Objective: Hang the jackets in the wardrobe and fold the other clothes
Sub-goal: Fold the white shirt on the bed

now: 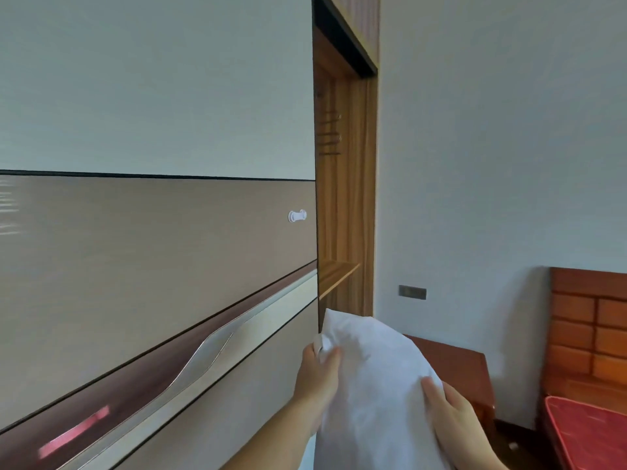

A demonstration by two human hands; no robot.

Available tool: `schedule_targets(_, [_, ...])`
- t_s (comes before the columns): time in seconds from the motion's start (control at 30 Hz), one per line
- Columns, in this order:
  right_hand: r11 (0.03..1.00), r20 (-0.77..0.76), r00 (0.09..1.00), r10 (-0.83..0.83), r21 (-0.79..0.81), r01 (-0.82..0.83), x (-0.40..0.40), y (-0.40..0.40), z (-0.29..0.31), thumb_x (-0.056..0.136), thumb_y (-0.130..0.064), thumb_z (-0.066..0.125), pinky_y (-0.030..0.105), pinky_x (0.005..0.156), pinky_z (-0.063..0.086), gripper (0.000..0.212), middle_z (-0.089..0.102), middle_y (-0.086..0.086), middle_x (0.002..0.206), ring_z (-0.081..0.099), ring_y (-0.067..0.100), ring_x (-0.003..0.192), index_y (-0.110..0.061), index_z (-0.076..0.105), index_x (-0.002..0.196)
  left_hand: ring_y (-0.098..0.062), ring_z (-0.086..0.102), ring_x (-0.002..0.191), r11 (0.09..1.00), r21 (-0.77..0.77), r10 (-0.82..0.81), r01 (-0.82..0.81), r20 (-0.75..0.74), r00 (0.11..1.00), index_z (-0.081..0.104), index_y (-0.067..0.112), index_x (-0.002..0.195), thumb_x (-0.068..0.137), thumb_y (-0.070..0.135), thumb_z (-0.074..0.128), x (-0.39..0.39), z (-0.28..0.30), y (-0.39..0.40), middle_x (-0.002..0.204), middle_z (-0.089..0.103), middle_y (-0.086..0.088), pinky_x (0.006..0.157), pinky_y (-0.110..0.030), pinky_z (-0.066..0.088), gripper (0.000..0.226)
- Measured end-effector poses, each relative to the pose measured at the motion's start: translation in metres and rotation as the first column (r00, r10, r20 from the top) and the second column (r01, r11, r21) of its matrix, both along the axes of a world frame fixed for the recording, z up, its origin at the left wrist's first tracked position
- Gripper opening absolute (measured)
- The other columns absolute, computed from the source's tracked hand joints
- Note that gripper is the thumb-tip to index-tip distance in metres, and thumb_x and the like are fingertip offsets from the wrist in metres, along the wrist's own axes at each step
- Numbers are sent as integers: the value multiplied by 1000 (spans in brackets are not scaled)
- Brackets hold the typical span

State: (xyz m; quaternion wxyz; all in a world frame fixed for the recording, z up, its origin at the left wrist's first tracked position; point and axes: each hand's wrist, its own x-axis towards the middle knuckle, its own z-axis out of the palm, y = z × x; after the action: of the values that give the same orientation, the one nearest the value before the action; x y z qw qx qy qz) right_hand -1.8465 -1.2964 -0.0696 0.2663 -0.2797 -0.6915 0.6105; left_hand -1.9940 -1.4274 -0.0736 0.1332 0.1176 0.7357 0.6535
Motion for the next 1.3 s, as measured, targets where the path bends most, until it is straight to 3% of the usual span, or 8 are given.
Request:
schedule_targets(0.2, [999,27,999,-42,30,41,-126,116,-6,99,-26,49,22,63,35,24,62,-6,84,52,4,78,-18,63,82,-22,66,107,956,116,-287,269,192,938,52,30,132,49,67,85,-137,-10,112,119,68,4,96,-44,52,96])
schedule_targets(0.43, [992,83,992,-97,84,90,-229,255,5,100,-26,49,25,79,28,24,60,5,102,48,14,87,-13,67,110,-25,69,104,888,248,-450,388,285,846,66,21,121,74,48,79,-251,8,248,108,75,-4,97,-43,51,55])
schedule_targets(0.6, [996,127,991,-46,88,35,-321,350,-8,100,-30,49,25,87,28,37,58,10,134,50,25,121,-7,62,126,-24,70,102,922,205,-380,329,318,869,70,19,114,78,41,78,-336,-5,327,104,76,-4,88,-36,54,44])
schedule_targets(0.7, [995,114,989,91,27,-94,-377,405,-17,98,-29,54,28,92,32,35,62,13,129,53,22,108,-6,66,120,-25,70,100,948,209,-296,239,311,903,69,17,115,82,32,76,-386,-14,373,104,75,-6,90,-37,54,37])
schedule_targets(0.87, [819,-39,898,438,-393,-417,-475,478,-3,87,-31,65,46,108,38,38,71,15,113,64,31,110,-8,68,118,-26,69,100,959,282,-61,-32,317,946,55,20,131,68,34,81,-473,-9,437,111,72,-8,88,-40,56,69])
schedule_targets(1.0, [745,-41,792,609,-315,-588,-569,526,-21,1,-52,94,38,97,49,138,76,2,86,72,6,82,-2,58,125,-23,67,103,893,396,114,-213,260,959,53,27,127,81,25,76,-540,-5,452,117,67,-3,90,-42,55,52])
schedule_targets(1.13, [651,-17,721,693,-415,-636,-646,526,-19,65,1,77,44,88,49,62,70,17,115,69,31,103,-6,60,124,-19,66,104,873,371,264,-318,188,946,59,32,110,71,29,71,-606,-17,458,115,67,0,95,-44,53,41])
schedule_targets(1.3, [735,93,761,642,-357,-577,-743,544,-43,44,5,79,37,67,50,68,76,13,91,72,30,80,-4,65,110,-22,64,102,895,254,284,-367,310,907,50,34,118,57,36,78,-703,-59,473,121,61,-4,91,-45,53,67])
